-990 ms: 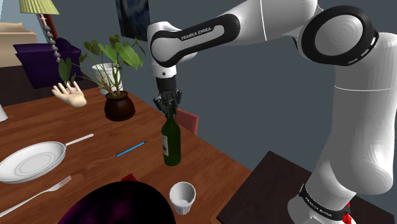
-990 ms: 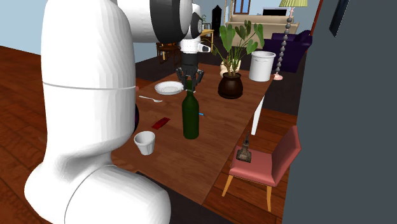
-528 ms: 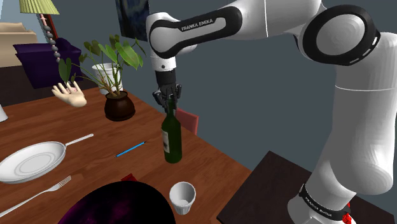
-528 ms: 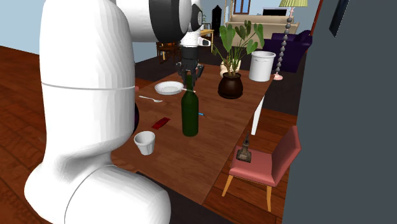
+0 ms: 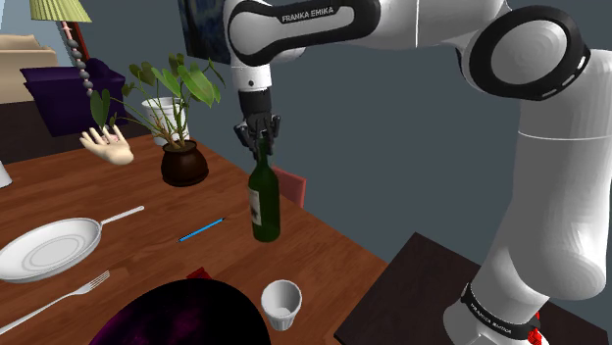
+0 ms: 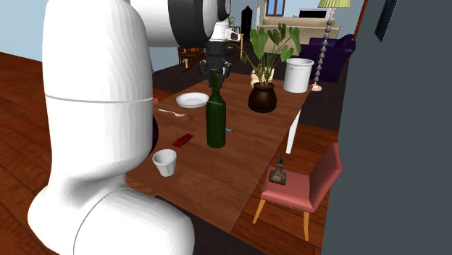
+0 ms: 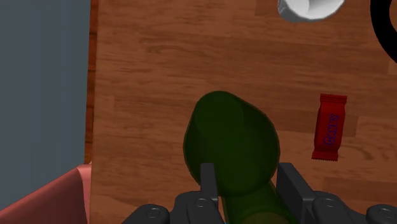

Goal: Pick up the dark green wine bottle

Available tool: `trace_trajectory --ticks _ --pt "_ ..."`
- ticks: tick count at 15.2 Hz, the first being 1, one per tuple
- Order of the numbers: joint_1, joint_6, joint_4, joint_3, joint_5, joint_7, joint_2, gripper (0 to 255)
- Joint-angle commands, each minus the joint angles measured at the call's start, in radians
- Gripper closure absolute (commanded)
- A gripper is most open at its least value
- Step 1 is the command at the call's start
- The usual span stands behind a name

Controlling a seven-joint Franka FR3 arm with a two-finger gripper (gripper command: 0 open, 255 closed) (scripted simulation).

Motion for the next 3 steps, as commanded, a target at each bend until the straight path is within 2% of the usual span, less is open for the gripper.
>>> trace_trajectory --ticks 1,3 --pt "0.001 -0.029 0.031 0.001 0.0 0.001 0.002 255" --pt "0.002 -0.031 0.033 0.001 0.0 0.001 0.002 255"
